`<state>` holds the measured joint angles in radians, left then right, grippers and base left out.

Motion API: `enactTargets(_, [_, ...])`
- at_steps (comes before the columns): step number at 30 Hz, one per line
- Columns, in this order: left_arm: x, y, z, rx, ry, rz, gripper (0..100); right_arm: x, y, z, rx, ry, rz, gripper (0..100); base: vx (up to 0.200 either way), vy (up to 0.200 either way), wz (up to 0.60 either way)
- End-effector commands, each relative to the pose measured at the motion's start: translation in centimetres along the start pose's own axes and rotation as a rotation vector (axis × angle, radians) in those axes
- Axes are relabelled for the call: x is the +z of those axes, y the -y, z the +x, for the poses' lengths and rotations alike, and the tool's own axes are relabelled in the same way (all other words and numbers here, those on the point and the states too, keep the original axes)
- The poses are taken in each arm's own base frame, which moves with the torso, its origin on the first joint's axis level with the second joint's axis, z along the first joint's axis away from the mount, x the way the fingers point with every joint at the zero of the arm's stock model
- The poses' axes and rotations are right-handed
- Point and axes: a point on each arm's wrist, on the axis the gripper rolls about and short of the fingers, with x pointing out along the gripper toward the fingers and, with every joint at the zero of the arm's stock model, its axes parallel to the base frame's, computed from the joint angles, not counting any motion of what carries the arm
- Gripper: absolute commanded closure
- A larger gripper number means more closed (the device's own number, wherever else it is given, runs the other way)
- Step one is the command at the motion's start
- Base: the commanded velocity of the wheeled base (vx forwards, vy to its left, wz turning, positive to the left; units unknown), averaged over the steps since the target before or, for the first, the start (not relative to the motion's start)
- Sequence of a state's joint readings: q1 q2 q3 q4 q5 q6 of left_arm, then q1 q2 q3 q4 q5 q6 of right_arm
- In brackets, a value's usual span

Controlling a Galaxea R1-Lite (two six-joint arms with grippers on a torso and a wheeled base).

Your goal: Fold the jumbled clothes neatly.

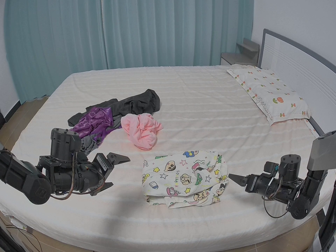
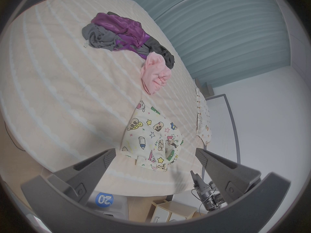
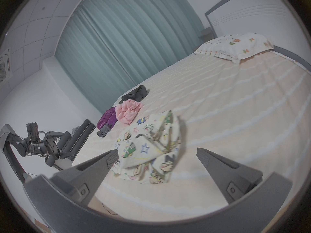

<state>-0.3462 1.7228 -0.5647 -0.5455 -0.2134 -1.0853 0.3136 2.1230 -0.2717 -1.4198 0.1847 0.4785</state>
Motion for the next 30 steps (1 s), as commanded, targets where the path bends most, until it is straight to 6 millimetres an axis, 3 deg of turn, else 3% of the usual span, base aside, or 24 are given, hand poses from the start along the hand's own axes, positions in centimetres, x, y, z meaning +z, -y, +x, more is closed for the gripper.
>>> enactTargets(1, [0.0,-0.1,0.0,0.001,-0.006,-0.014,0,0.5,-1.8,2.2,0.049,-0.011,-0.028,0,0.2,0.0,0.0])
enactTargets(6, [-0.3,-0.5,0.2,-0.011,-0.014,-0.01,0,0.5,-3.3,5.2,0.048,-0.078,-0.041,0,0.2,0.0,0.0])
enactTargets(15, [-0.4,-1.0,0.8,-0.002,-0.014,-0.006,0,-0.7,-5.3,8.1,0.017,-0.173,-0.1,0,0.0,0.0,0.0])
enactTargets(24, [-0.5,-1.1,1.0,0.008,-0.014,-0.006,0,-0.3,-5.4,10.4,-0.133,-0.229,-0.296,0,0.0,0.0,0.0])
enactTargets(30, [-0.5,-1.2,1.0,0.009,-0.015,-0.005,0,-0.7,-5.5,10.8,-0.178,-0.269,-0.384,0,0.0,0.0,0.0])
